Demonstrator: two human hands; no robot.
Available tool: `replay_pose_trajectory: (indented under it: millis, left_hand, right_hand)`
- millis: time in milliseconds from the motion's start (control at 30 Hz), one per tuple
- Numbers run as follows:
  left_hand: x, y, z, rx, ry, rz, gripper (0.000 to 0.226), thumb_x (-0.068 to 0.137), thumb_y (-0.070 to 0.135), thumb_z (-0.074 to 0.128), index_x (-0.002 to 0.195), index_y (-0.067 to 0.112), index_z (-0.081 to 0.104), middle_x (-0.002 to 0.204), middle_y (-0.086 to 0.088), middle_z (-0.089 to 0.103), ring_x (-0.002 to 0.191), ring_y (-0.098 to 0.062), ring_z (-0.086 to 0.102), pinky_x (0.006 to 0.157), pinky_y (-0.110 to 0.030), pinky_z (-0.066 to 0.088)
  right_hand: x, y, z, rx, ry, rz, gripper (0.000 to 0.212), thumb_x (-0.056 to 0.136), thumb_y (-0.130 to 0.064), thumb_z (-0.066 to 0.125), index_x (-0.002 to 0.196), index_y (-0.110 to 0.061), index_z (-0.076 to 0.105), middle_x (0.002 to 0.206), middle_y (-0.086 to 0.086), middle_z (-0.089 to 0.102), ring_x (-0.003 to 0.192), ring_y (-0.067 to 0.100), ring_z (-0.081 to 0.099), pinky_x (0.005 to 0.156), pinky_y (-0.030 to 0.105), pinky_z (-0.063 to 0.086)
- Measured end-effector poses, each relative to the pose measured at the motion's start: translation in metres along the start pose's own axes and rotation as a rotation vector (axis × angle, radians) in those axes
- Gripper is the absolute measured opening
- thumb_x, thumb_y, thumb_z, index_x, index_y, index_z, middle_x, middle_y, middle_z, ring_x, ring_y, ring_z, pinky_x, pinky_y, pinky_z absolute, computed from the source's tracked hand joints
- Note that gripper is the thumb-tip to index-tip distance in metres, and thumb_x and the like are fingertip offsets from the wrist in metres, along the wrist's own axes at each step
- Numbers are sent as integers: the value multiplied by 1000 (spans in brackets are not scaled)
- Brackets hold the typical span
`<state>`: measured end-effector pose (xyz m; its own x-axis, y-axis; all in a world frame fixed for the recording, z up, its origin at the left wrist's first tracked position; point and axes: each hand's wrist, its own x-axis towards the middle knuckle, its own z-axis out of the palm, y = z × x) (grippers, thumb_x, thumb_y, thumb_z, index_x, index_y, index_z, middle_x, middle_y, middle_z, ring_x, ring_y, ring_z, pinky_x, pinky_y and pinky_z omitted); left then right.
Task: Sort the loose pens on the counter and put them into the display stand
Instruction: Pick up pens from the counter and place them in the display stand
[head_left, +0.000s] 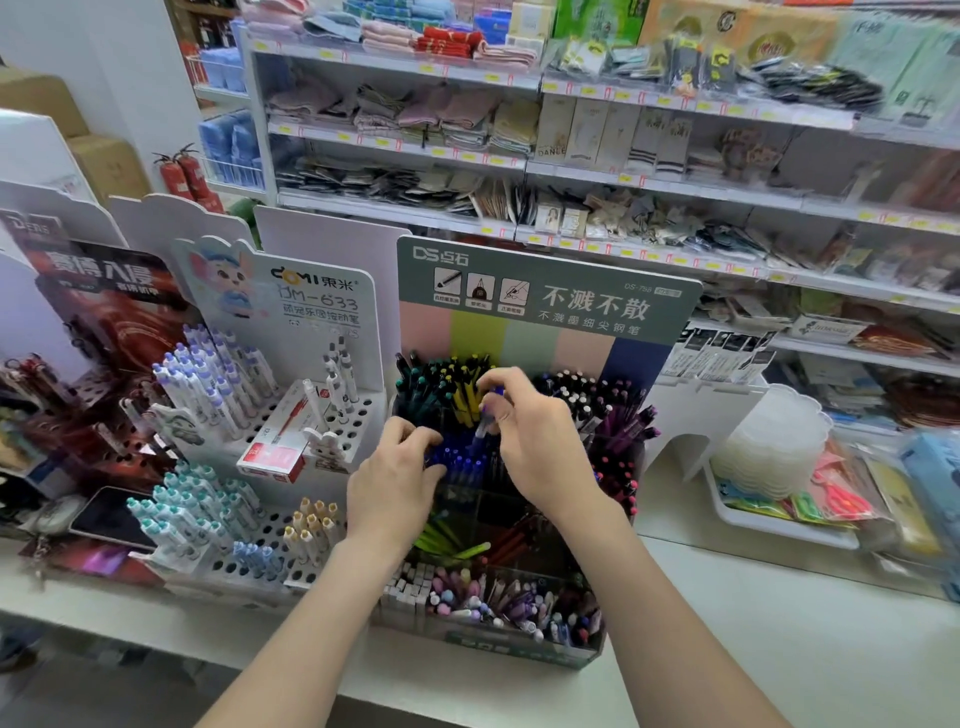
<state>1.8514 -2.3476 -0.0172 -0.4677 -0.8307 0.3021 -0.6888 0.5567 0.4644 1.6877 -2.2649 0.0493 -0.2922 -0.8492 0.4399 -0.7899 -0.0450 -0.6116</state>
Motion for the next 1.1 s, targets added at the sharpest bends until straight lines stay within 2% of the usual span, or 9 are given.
replay_pose_trajectory:
  millis: [100,233,333,433,567,767,867,1000,1100]
  left_hand:
    - [1,2,2,62,-52,11,37,96,32,75,130,29,63,117,8,45,80,-21,65,63,-41,59]
    - [4,8,-3,117,-64,-6,34,98,35,74,131,31,66,120,6,54,91,-26,68,69,-42,57]
    - [5,10,-5,71,-60,-17,35,99,34,73,133,34,67,124,7,69,106,-28,70,80,-44,57]
    - [4,8,-8,14,-29,-44,42,95,31,77,134,35,61,111,4,77,101,-29,72,73,-43,59]
    - [3,2,-12,-49,-28,-34,39,87,32,86,120,32,64,113,13,71,102,-19,70,74,-40,59]
    - [0,-4,-7,-43,-34,-14,47,85,36,88,125,32,64,121,14,62,101,-21,68,73,-44,60]
    - [-1,-3,-4,-72,-24,-2,48,86,32,87,128,32,63,122,13,64,103,-22,70,77,-46,62]
    - [-3,0,-1,-84,47,11,40,87,27,87,123,29,70,114,9,75,95,-19,73,73,-40,62]
    - [-8,-5,4,-12,148,63,52,80,25,92,127,21,71,120,1,72,111,-21,64,87,-37,57]
  right_hand:
    - [2,-2,-3,27,144,-14,12,110,-13,53,120,-17,59,85,-5,72,73,10,68,70,30,55]
    - [-2,6,11,-29,-107,-19,13,110,-15,54,120,-19,61,88,1,72,60,4,57,60,30,48]
    - [3,10,15,-97,-56,-42,17,106,-13,62,120,-16,71,98,2,75,81,10,66,76,32,54]
    - [10,2,19,-147,-203,-66,20,102,-16,66,120,-19,74,107,0,76,100,20,70,93,39,57]
    - [11,7,24,-306,-162,-3,12,101,-27,68,112,-23,63,89,-1,75,87,26,68,73,45,59]
    - [11,12,31,-502,-160,-25,19,105,-35,62,111,-27,78,107,-5,71,97,24,70,74,39,59]
    - [7,16,37,-584,-320,-56,20,106,-31,60,114,-27,77,109,-4,69,98,27,70,75,39,58]
    - [-2,20,40,-594,-138,2,13,103,-31,66,102,-23,77,99,-4,67,83,23,70,64,37,57]
    - [-22,18,49,-645,-134,-128,19,104,-27,57,105,-20,75,105,-2,67,98,22,60,80,37,50]
